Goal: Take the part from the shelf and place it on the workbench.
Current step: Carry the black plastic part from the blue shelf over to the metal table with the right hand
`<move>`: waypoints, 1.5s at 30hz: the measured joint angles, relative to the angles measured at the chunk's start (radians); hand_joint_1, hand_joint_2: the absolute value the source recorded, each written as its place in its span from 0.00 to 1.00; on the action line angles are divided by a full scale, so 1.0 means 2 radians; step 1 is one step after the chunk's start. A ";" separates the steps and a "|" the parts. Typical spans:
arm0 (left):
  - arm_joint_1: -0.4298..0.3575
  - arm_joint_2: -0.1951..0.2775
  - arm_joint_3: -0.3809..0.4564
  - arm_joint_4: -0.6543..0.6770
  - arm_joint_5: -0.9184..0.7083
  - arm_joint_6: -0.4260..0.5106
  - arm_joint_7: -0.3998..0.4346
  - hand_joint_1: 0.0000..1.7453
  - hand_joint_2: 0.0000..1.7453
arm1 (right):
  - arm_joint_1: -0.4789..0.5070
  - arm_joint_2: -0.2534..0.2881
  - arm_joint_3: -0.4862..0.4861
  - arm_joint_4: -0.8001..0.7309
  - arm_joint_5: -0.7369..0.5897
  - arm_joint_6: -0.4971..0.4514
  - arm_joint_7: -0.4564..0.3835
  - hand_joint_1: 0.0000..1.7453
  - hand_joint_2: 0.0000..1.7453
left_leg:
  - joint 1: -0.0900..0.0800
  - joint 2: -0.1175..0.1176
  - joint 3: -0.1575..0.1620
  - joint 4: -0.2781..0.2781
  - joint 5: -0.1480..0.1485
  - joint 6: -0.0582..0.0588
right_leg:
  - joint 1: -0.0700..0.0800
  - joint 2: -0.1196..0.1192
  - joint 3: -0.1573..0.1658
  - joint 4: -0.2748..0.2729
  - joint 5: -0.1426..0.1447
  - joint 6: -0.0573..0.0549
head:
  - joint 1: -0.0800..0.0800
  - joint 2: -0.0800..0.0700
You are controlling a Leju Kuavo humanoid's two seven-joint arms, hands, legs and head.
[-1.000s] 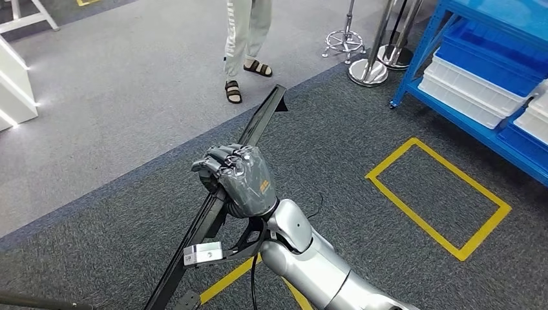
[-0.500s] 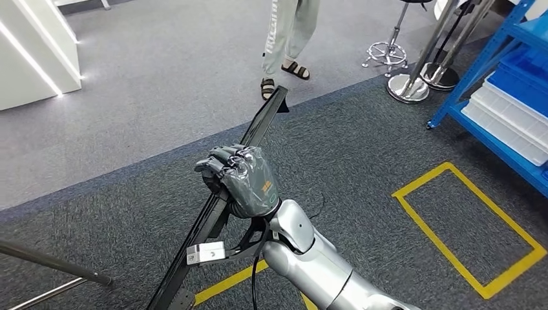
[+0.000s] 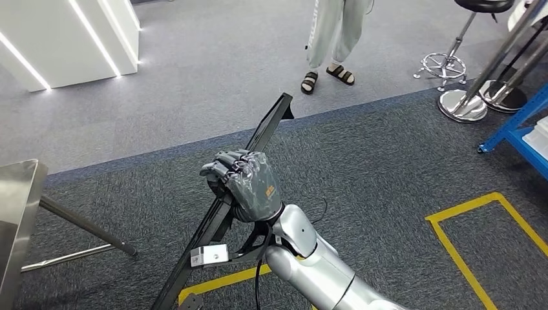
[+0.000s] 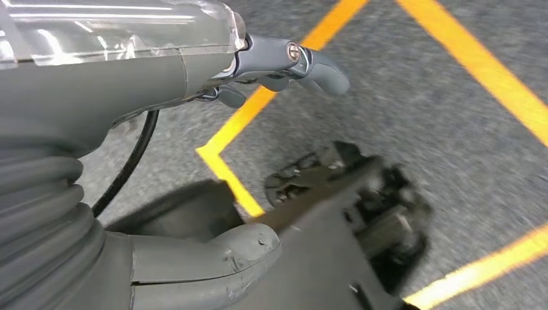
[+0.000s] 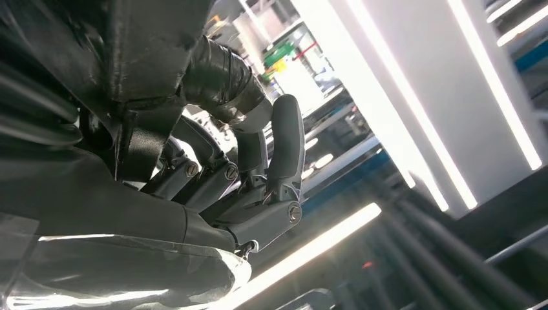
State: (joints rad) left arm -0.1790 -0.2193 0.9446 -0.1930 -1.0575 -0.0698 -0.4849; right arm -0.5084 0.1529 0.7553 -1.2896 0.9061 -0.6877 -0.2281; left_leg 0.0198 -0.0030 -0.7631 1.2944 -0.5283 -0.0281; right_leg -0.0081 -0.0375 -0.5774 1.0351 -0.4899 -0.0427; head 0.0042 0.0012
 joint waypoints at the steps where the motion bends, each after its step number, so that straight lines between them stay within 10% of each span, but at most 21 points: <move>1: 0.001 0.000 0.000 0.000 -0.001 0.001 0.003 0.00 1.00 | 0.005 -0.001 -0.001 -0.003 0.005 0.000 0.000 1.00 1.00 | -0.001 0.003 0.015 -0.028 0.016 0.002 | 0.001 -0.006 0.002 0.000 -0.001 0.000 | 0.000 0.000; 5: 0.003 0.002 -0.005 0.000 -0.005 0.002 0.014 0.00 1.00 | 0.028 -0.008 -0.015 -0.021 0.022 -0.001 0.000 1.00 1.00 | -0.014 0.040 0.073 -0.138 0.050 0.018 | 0.005 -0.026 0.008 -0.001 -0.007 0.006 | 0.000 0.000; 9: 0.010 0.001 -0.009 0.000 -0.009 0.002 0.021 0.00 1.00 | 0.056 -0.017 -0.031 -0.040 0.042 -0.001 0.001 1.00 1.00 | -0.011 0.019 0.078 -0.149 0.055 0.027 | 0.004 -0.022 0.011 0.005 -0.018 0.016 | 0.000 0.000; 14: 0.012 0.000 -0.012 0.000 -0.013 0.006 0.030 0.00 1.00 | 0.092 -0.033 -0.048 -0.059 0.063 -0.001 -0.003 1.00 1.00 | -0.009 -0.013 0.080 -0.152 0.057 0.033 | 0.002 0.017 -0.056 0.132 -0.072 0.020 | 0.000 0.000; 18: 0.014 0.000 -0.012 0.000 -0.013 0.010 0.033 0.00 1.00 | 0.101 -0.037 -0.049 -0.068 0.063 -0.001 -0.005 1.00 1.00 | -0.008 -0.039 0.078 -0.142 0.052 0.027 | -0.002 0.036 -0.024 0.047 -0.010 0.020 | 0.000 0.000; 21: 0.014 0.000 -0.013 0.000 -0.012 0.010 0.033 0.00 1.00 | 0.103 -0.039 -0.050 -0.072 0.063 -0.001 -0.004 1.00 1.00 | -0.008 -0.053 0.072 -0.136 0.050 0.019 | -0.002 0.049 -0.010 0.012 0.001 0.016 | 0.000 0.000; 25: 0.017 0.002 -0.013 0.000 -0.008 0.011 0.039 0.00 1.00 | 0.102 -0.038 -0.050 -0.076 0.055 -0.001 -0.006 1.00 1.00 | -0.007 -0.034 0.060 -0.112 0.036 0.011 | -0.001 0.029 -0.007 0.007 0.004 0.004 | 0.000 0.000; 28: 0.016 0.002 -0.012 0.000 0.000 0.011 0.053 0.00 1.00 | 0.101 -0.037 -0.050 -0.078 0.039 -0.001 -0.013 1.00 1.00 | -0.006 -0.004 0.017 -0.020 -0.009 0.005 | 0.002 0.010 -0.007 0.006 0.003 -0.001 | 0.000 0.000; 30: 0.017 0.003 -0.009 0.000 0.008 0.012 0.063 0.00 1.00 | 0.101 -0.037 -0.050 -0.078 0.037 -0.001 -0.018 1.00 1.00 | -0.005 -0.001 0.005 0.006 -0.013 0.006 | 0.005 -0.004 -0.007 0.006 0.001 -0.003 | 0.000 0.000; 35: 0.017 0.005 -0.006 0.000 0.013 0.024 0.069 0.00 1.00 | 0.101 -0.035 -0.050 -0.086 0.037 -0.001 -0.030 1.00 1.00 | -0.017 0.037 0.081 -0.132 0.038 0.025 | 0.009 -0.033 -0.001 0.004 -0.003 0.000 | 0.000 0.000; 38: 0.017 0.006 -0.003 0.000 0.016 0.028 0.066 0.00 1.00 | 0.102 -0.033 -0.050 -0.092 0.037 -0.001 -0.034 1.00 1.00 | -0.020 0.027 0.087 -0.147 0.041 0.032 | 0.008 -0.047 0.004 0.000 -0.004 0.007 | 0.000 0.000; 41: 0.017 0.006 0.001 0.000 0.021 0.032 0.058 0.00 1.00 | 0.103 -0.031 -0.051 -0.100 0.041 -0.001 -0.040 1.00 1.00 | -0.013 0.010 0.099 -0.163 0.051 0.036 | 0.006 -0.014 -0.004 0.031 -0.024 0.014 | 0.000 0.000; 45: 0.013 0.006 0.008 0.000 0.030 0.037 0.046 0.00 1.00 | 0.115 -0.033 -0.058 -0.105 0.050 -0.001 -0.048 1.00 1.00 | -0.012 -0.018 0.099 -0.161 0.051 0.037 | 0.001 0.018 -0.058 0.131 -0.059 0.020 | 0.000 0.000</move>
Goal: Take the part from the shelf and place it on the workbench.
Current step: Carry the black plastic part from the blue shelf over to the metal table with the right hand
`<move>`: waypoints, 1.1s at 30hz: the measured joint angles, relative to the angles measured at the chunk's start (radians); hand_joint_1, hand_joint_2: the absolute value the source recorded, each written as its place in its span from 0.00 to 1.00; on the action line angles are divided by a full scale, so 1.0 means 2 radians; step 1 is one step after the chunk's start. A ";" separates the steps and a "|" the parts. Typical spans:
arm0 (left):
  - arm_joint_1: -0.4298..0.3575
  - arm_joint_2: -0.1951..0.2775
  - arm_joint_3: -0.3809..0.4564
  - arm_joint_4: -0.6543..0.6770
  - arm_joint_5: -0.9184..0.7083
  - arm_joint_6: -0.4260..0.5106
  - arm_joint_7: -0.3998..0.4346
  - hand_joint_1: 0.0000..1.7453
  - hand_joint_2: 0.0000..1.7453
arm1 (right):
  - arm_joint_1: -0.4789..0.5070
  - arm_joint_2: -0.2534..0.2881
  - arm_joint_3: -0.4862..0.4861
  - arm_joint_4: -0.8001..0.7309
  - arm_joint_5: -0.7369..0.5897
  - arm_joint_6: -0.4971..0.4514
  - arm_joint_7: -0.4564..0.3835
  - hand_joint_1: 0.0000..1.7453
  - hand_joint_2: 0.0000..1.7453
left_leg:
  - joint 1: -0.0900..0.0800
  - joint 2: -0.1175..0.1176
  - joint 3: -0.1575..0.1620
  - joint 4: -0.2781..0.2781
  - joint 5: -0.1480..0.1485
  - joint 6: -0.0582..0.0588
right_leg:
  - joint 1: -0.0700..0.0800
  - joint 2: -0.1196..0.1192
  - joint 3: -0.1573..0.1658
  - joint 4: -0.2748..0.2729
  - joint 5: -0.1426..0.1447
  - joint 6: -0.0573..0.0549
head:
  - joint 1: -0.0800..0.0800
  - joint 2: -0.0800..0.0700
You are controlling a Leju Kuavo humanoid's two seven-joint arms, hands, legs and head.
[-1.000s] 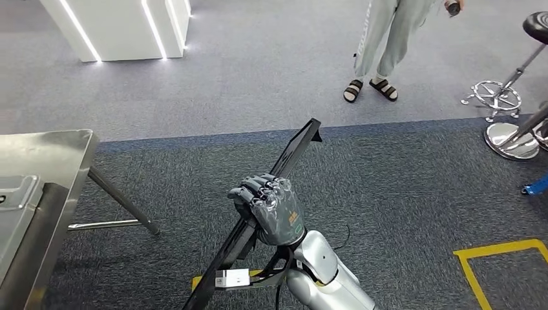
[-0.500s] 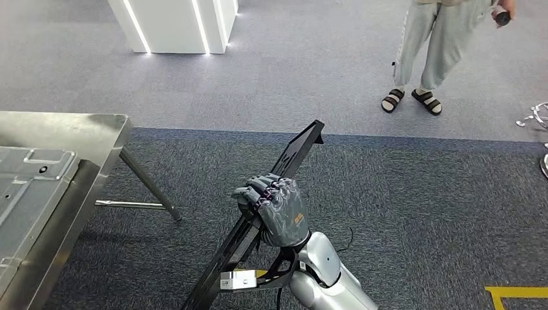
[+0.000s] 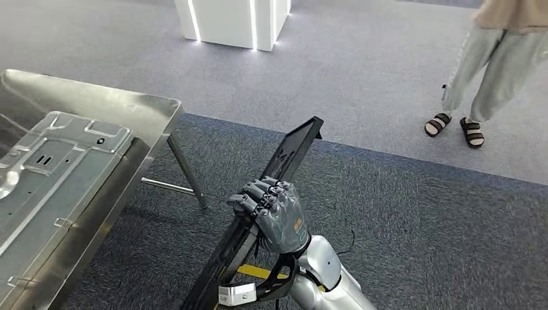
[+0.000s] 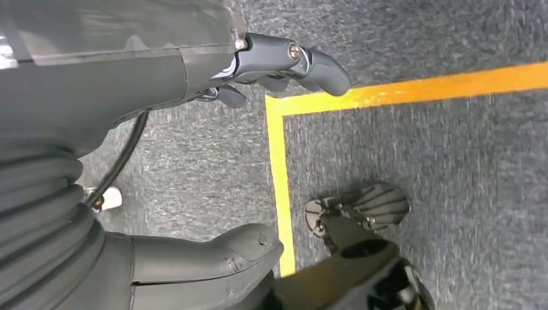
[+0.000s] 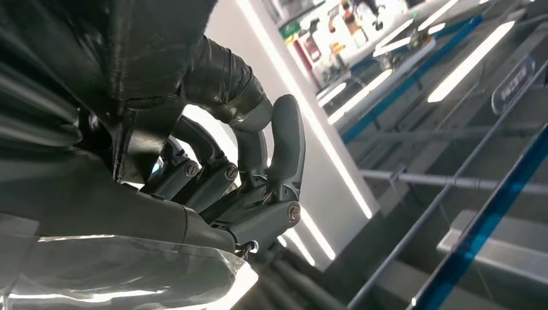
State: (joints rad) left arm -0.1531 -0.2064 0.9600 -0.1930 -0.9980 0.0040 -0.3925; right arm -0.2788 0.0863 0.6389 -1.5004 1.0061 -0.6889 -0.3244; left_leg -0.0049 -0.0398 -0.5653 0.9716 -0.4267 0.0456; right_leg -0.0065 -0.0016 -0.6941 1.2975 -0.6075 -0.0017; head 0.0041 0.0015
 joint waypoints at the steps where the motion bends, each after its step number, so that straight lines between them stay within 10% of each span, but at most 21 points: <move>1: 0.000 0.000 0.001 0.000 0.001 0.001 -0.001 0.00 1.00 | 0.002 0.000 -0.002 -0.003 0.003 0.000 -0.002 1.00 1.00 | 0.001 -0.007 0.000 0.002 -0.001 -0.001 | -0.001 0.001 0.001 -0.009 0.012 0.001 | 0.000 0.000; 4: 0.001 0.000 0.006 0.000 0.004 0.004 -0.004 0.00 1.00 | 0.008 0.000 -0.011 -0.015 0.011 0.000 -0.010 1.00 1.00 | 0.003 -0.027 -0.004 0.016 -0.009 -0.008 | -0.007 0.024 0.038 -0.096 0.060 0.004 | 0.000 0.000; 8: 0.003 0.001 0.010 0.000 0.006 0.007 -0.004 0.00 1.00 | 0.028 0.000 -0.029 -0.035 0.020 0.000 -0.024 1.00 1.00 | 0.007 -0.045 -0.013 0.023 -0.012 -0.021 | -0.004 0.030 0.049 -0.122 0.065 -0.006 | 0.000 0.000; 11: 0.006 0.003 0.011 0.000 0.006 0.008 -0.004 0.00 1.00 | 0.041 0.003 -0.043 -0.048 0.022 0.000 -0.036 1.00 1.00 | 0.006 -0.014 -0.029 0.053 -0.030 -0.027 | -0.005 0.013 0.054 -0.129 0.066 -0.015 | 0.000 0.000; 15: 0.007 0.004 0.013 0.000 0.009 0.008 -0.004 0.00 1.00 | 0.078 0.008 -0.072 -0.066 0.020 0.000 -0.065 1.00 1.00 | 0.008 0.017 -0.085 0.164 -0.074 -0.032 | -0.001 -0.019 0.057 -0.130 0.062 -0.020 | -0.001 0.000; 19: 0.012 0.006 0.015 0.000 0.012 0.007 -0.007 0.00 1.00 | 0.111 0.018 -0.096 -0.081 0.014 0.000 -0.092 1.00 1.00 | 0.004 0.041 -0.033 0.065 -0.021 -0.024 | 0.002 -0.042 0.065 -0.130 0.055 -0.017 | -0.001 0.000; 22: 0.012 0.007 0.019 0.000 0.014 0.007 -0.009 0.00 1.00 | 0.129 0.022 -0.110 -0.091 0.009 0.000 -0.101 1.00 1.00 | -0.005 0.058 -0.013 0.023 -0.014 -0.015 | 0.003 -0.055 0.069 -0.131 0.051 -0.010 | -0.001 0.000; 24: 0.016 0.008 0.022 0.000 0.015 0.007 -0.012 0.00 1.00 | 0.144 0.026 -0.123 -0.099 -0.003 0.000 -0.114 1.00 1.00 | -0.004 0.045 -0.010 0.017 -0.012 -0.011 | 0.002 -0.060 0.074 -0.131 0.048 -0.004 | 0.000 0.000; 26: 0.019 0.008 0.023 0.000 0.014 0.007 -0.016 0.00 1.00 | 0.160 0.030 -0.138 -0.108 -0.020 0.000 -0.131 1.00 1.00 | -0.001 0.033 -0.003 0.010 -0.008 -0.006 | 0.000 -0.040 0.070 -0.112 0.033 0.001 | 0.000 0.000; 30: 0.021 0.010 0.023 0.000 0.012 0.009 -0.028 0.00 1.00 | 0.203 0.032 -0.174 -0.126 -0.052 0.000 -0.154 1.00 1.00 | 0.001 0.005 0.000 0.009 -0.009 0.001 | 0.000 -0.001 0.007 0.002 -0.012 0.002 | 0.000 0.000; 33: 0.025 0.013 0.025 0.000 0.013 0.012 -0.037 0.00 1.00 | 0.227 0.034 -0.192 -0.139 -0.067 0.000 -0.156 1.00 1.00 | 0.000 -0.018 0.003 0.013 -0.013 -0.002 | -0.001 0.007 0.021 -0.047 0.034 0.000 | 0.000 0.000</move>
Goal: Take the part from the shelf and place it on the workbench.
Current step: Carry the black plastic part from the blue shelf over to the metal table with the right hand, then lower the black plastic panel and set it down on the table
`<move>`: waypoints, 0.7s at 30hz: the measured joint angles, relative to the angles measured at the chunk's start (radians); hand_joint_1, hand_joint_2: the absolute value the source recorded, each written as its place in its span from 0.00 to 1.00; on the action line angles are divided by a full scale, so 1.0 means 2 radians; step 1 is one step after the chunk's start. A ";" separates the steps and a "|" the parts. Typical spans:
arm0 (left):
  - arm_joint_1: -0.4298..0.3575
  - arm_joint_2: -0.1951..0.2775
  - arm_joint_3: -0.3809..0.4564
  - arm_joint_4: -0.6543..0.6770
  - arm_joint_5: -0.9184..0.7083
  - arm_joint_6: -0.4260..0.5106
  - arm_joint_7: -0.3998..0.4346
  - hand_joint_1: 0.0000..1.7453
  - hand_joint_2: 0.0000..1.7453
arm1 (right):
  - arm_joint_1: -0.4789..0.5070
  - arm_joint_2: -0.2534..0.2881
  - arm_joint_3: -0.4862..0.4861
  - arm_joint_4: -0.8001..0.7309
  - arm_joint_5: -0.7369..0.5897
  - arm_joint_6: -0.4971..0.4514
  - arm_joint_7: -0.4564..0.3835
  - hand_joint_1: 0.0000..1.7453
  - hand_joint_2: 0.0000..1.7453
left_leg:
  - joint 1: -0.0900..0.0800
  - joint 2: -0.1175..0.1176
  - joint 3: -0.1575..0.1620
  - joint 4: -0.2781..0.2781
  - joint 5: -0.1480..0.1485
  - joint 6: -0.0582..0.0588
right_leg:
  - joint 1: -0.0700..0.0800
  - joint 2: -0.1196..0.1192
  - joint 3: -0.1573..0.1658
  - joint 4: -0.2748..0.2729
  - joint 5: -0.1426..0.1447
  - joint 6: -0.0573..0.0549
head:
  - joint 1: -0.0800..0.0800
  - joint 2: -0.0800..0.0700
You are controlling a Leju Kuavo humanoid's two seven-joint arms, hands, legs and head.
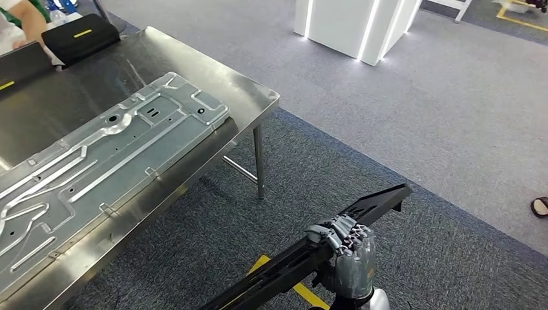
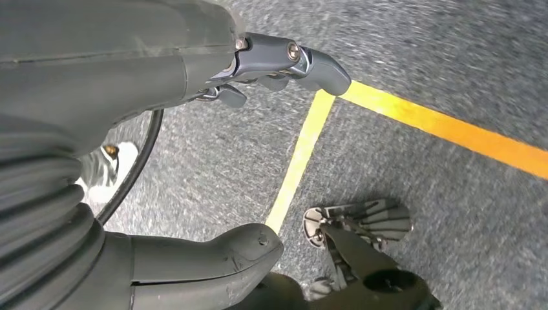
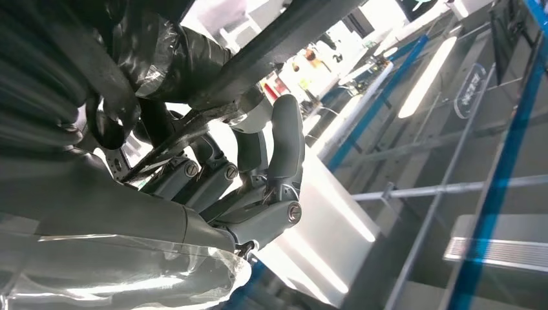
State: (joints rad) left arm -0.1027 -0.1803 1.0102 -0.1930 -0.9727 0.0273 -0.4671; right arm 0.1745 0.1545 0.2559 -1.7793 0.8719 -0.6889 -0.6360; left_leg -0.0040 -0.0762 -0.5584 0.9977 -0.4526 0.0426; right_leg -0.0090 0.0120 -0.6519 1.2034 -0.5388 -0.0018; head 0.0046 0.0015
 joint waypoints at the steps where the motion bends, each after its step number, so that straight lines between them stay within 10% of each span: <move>1: 0.001 0.001 0.001 0.000 0.001 0.001 -0.002 0.00 1.00 | 0.005 0.000 -0.004 -0.004 -0.003 0.000 0.000 1.00 1.00 | 0.000 -0.006 0.000 0.003 -0.002 -0.002 | 0.000 0.009 0.014 -0.034 0.016 -0.001 | 0.000 0.000; 6: 0.002 0.005 0.005 0.000 0.004 0.003 -0.005 0.00 1.00 | 0.018 0.003 -0.019 -0.017 -0.009 0.000 -0.001 1.00 1.00 | 0.001 -0.023 -0.005 0.008 -0.008 -0.014 | 0.000 0.015 0.036 -0.082 0.030 -0.008 | 0.000 0.000; 10: 0.001 0.008 0.008 0.000 0.004 0.003 -0.006 0.00 1.00 | 0.023 0.007 -0.023 -0.023 -0.009 0.000 -0.001 1.00 1.00 | 0.001 0.026 -0.040 0.082 -0.051 -0.025 | -0.001 -0.008 0.041 -0.088 0.030 -0.018 | 0.000 0.000; 13: 0.001 0.008 0.009 0.000 0.002 0.004 -0.004 0.00 1.00 | 0.027 0.009 -0.030 -0.025 -0.009 0.000 -0.001 1.00 1.00 | 0.006 0.035 -0.076 0.148 -0.070 -0.030 | 0.000 -0.029 0.043 -0.088 0.026 -0.019 | 0.000 0.000; 17: 0.003 0.008 0.009 0.000 0.001 0.001 0.004 0.00 1.00 | 0.032 0.012 -0.043 -0.036 -0.009 0.000 -0.001 1.00 1.00 | 0.004 0.068 -0.020 0.035 -0.011 -0.024 | 0.001 -0.053 0.052 -0.088 0.019 -0.013 | 0.000 0.000; 19: 0.004 0.008 0.010 0.000 0.001 0.001 0.009 0.00 1.00 | 0.034 0.012 -0.049 -0.042 -0.008 0.000 -0.001 1.00 1.00 | -0.001 0.080 -0.008 0.008 -0.005 -0.018 | 0.002 -0.062 0.055 -0.088 0.016 -0.008 | 0.000 0.000; 21: 0.006 0.009 0.010 0.000 -0.001 0.001 0.012 0.00 1.00 | 0.036 0.012 -0.055 -0.048 -0.006 0.000 0.000 1.00 1.00 | -0.001 0.068 -0.008 0.005 -0.003 -0.012 | 0.002 -0.069 0.059 -0.090 0.015 -0.003 | 0.000 0.000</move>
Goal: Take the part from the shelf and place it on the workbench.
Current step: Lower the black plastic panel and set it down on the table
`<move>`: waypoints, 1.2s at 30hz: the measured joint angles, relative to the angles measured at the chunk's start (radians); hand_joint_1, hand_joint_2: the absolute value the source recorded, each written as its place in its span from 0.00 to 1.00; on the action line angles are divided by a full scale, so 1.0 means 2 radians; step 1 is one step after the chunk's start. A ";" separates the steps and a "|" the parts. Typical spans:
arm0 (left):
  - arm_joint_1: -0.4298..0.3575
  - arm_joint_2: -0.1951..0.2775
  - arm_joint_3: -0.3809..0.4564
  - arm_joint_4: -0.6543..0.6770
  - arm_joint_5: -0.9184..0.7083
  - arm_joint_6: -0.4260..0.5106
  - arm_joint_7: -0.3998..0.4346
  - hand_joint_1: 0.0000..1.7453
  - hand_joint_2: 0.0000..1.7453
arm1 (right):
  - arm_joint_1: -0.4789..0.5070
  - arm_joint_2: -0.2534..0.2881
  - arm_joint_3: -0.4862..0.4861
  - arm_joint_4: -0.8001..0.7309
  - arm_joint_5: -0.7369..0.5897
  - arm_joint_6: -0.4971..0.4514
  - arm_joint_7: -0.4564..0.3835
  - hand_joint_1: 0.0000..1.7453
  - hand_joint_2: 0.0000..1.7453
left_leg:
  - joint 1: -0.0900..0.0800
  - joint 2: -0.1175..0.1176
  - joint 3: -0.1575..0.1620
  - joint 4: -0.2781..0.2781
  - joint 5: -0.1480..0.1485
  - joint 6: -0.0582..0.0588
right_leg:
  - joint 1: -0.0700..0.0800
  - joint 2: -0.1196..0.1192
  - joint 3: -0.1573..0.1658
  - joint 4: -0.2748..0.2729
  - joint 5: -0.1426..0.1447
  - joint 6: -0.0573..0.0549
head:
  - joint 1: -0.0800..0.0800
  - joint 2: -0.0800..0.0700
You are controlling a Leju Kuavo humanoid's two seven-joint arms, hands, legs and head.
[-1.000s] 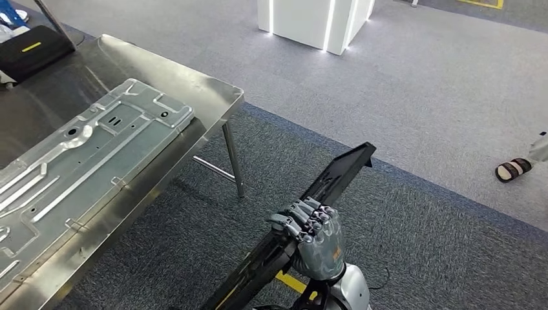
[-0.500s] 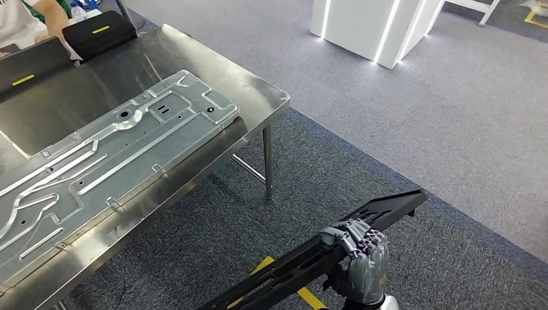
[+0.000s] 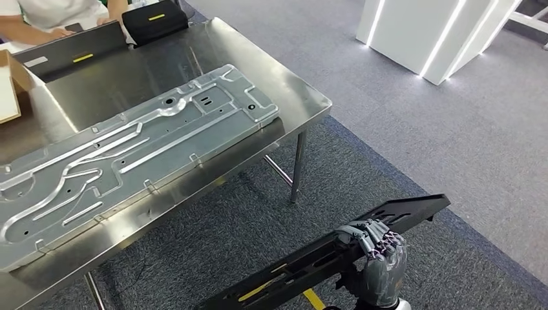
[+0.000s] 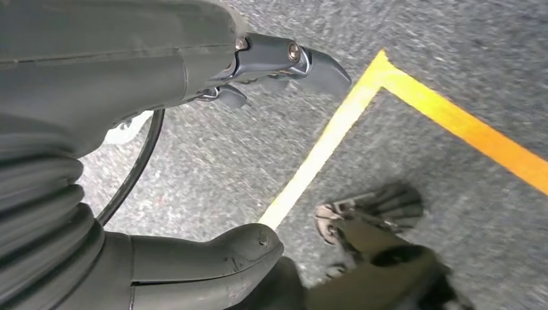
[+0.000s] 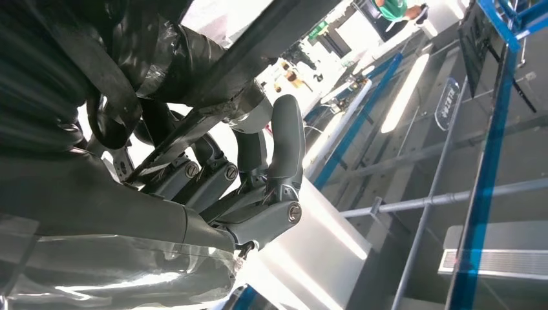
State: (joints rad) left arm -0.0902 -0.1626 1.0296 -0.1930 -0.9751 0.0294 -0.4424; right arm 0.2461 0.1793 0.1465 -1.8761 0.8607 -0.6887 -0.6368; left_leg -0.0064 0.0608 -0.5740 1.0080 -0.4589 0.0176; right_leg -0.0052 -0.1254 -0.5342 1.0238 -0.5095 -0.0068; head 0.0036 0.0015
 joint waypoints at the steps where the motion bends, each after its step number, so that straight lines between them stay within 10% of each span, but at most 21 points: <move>1: 0.001 0.000 0.000 0.000 -0.001 0.000 0.001 0.00 1.00 | 0.001 0.000 -0.002 -0.002 0.001 0.000 0.000 1.00 1.00 | 0.001 -0.006 0.002 -0.003 0.002 0.003 | -0.001 0.006 0.001 0.002 -0.003 0.003 | 0.000 0.000; 4: 0.001 0.001 0.000 0.000 -0.002 0.001 0.001 0.00 1.00 | 0.004 0.000 -0.007 -0.008 0.002 0.000 0.000 1.00 1.00 | 0.005 -0.024 0.007 -0.010 0.006 0.011 | -0.004 0.050 -0.024 0.063 -0.040 0.007 | 0.000 0.000; 7: 0.001 0.001 0.001 0.000 -0.002 0.001 0.001 0.00 1.00 | 0.008 0.000 -0.013 -0.009 0.002 0.000 0.000 1.00 1.00 | 0.004 -0.047 0.008 -0.009 0.005 0.013 | -0.004 0.061 -0.067 0.138 -0.061 0.009 | 0.000 0.000; 11: 0.002 0.001 0.001 0.000 -0.002 0.002 0.002 0.00 1.00 | 0.009 0.000 -0.015 -0.010 0.002 0.000 0.000 1.00 1.00 | 0.004 -0.076 0.010 -0.003 0.001 0.009 | -0.006 0.079 -0.032 0.044 0.003 0.007 | 0.000 0.000; 15: 0.003 0.001 0.001 0.000 -0.008 0.009 0.003 0.00 1.00 | 0.014 0.001 -0.024 -0.024 0.001 0.000 0.000 1.00 1.00 | 0.006 -0.097 0.002 0.002 -0.001 -0.002 | -0.006 0.089 -0.019 0.008 0.013 0.003 | 0.000 0.000; 20: 0.003 -0.003 0.001 0.000 -0.014 0.010 -0.010 0.00 1.00 | 0.016 -0.020 -0.069 -0.060 -0.023 0.000 0.032 1.00 1.00 | 0.005 -0.042 -0.037 0.083 -0.047 -0.015 | -0.006 0.059 -0.014 0.002 0.013 -0.009 | 0.000 0.000; 23: 0.000 -0.007 0.001 0.000 -0.014 0.003 -0.016 0.00 1.00 | 0.010 -0.056 -0.112 -0.065 -0.034 0.000 0.071 1.00 1.00 | 0.009 -0.033 -0.069 0.143 -0.062 -0.018 | -0.006 0.038 -0.013 0.002 0.011 -0.009 | 0.000 0.000; 28: -0.001 -0.006 0.004 0.000 -0.003 -0.024 -0.012 0.00 1.00 | -0.016 -0.139 -0.178 -0.053 -0.050 0.026 0.139 1.00 1.00 | 0.002 0.000 0.000 0.009 -0.005 -0.002 | -0.005 0.012 -0.005 0.002 0.006 0.001 | 0.000 0.000; 31: -0.001 -0.001 0.008 0.000 0.000 -0.038 -0.008 0.00 1.00 | -0.057 -0.198 -0.207 -0.020 -0.050 0.060 0.180 1.00 1.00 | 0.000 -0.009 0.003 -0.002 -0.001 0.008 | -0.006 0.003 0.000 -0.002 0.007 0.011 | 0.000 0.000; 36: -0.006 0.001 0.010 0.000 -0.006 -0.030 -0.002 0.00 1.00 | -0.104 -0.285 -0.250 0.048 -0.044 0.100 0.217 1.00 1.00 | 0.004 -0.040 0.008 -0.015 0.011 0.020 | -0.009 0.058 -0.045 0.097 -0.049 0.020 | 0.000 0.000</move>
State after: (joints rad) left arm -0.1025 -0.1600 1.0490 -0.1930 -0.9878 -0.0313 -0.4472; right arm 0.0385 -0.3910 -0.3528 -1.7799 0.7717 -0.4887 -0.2029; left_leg 0.0017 -0.0185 -0.5572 0.9783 -0.4366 0.0580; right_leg -0.0237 -0.0092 -0.6239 1.2170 -0.6078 0.0332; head 0.0046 0.0014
